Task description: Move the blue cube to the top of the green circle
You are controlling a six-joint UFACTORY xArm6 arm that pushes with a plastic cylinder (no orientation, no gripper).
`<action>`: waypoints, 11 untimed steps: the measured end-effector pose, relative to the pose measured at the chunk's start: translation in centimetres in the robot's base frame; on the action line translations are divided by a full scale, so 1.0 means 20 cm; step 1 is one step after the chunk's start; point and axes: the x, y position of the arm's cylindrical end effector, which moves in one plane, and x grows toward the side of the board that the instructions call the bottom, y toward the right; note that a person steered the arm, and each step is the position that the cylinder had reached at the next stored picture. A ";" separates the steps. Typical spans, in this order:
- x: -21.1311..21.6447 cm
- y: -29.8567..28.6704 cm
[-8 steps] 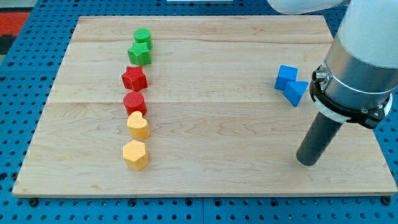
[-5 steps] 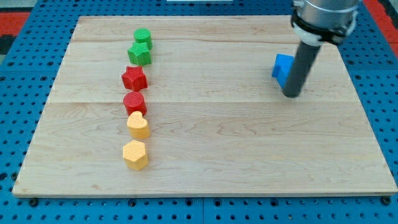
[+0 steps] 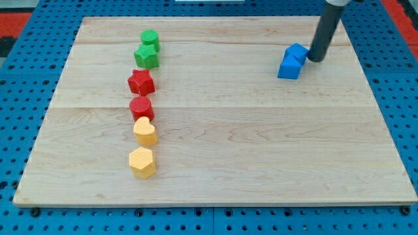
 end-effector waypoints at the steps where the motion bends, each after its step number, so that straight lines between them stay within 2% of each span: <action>1: -0.04 -0.24; 3: 0.12 -0.30; 6: -0.19 -1.03; 7: -0.25 -1.09; 8: -0.25 -0.98; 9: -0.39 -0.86; 10: -0.48 -1.02; 11: -0.43 -1.12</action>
